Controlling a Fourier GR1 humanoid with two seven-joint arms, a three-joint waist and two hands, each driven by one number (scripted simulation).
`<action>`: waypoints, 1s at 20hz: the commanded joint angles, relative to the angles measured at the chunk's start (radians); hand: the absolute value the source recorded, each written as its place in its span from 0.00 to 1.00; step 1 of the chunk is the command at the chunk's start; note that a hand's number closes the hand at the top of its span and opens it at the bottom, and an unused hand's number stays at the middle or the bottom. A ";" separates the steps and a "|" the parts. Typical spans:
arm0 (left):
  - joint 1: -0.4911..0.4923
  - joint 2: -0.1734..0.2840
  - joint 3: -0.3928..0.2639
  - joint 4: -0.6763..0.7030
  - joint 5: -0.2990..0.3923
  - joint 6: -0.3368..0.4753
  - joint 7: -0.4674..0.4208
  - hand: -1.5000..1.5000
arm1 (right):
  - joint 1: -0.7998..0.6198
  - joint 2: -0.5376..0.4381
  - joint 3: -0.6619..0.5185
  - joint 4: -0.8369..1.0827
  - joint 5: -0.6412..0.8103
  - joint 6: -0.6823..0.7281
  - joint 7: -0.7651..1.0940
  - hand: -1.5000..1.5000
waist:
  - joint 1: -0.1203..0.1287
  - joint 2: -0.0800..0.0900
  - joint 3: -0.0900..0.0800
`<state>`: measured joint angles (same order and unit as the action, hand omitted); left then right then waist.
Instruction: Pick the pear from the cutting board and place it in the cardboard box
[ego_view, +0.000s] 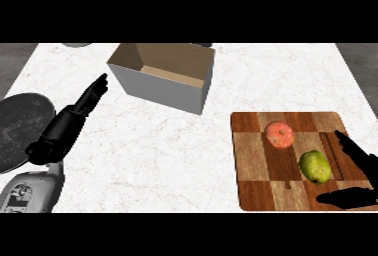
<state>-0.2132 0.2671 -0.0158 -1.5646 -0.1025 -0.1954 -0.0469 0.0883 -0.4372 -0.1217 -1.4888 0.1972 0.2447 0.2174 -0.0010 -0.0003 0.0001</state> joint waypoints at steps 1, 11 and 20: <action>-0.034 0.005 0.045 -0.001 0.018 -0.041 0.047 0.50 | 0.027 0.025 -0.007 0.008 0.050 0.010 -0.009 0.00 | -0.002 0.000 0.000; 0.051 -0.059 0.022 -0.045 -0.056 -0.029 -0.006 0.50 | -0.027 0.067 -0.044 0.191 0.101 0.017 -0.146 0.00 | 0.001 0.000 0.000; 0.038 -0.060 0.039 -0.065 -0.052 -0.046 0.017 0.50 | -0.109 0.130 -0.025 0.257 0.244 -0.201 -0.287 1.00 | 0.004 0.000 0.000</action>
<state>-0.2075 0.2289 0.0394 -1.5482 -0.1563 -0.2397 -0.0800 0.0132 -0.3296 -0.1341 -1.2893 0.4126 0.1047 -0.0197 -0.0029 -0.0035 -0.0070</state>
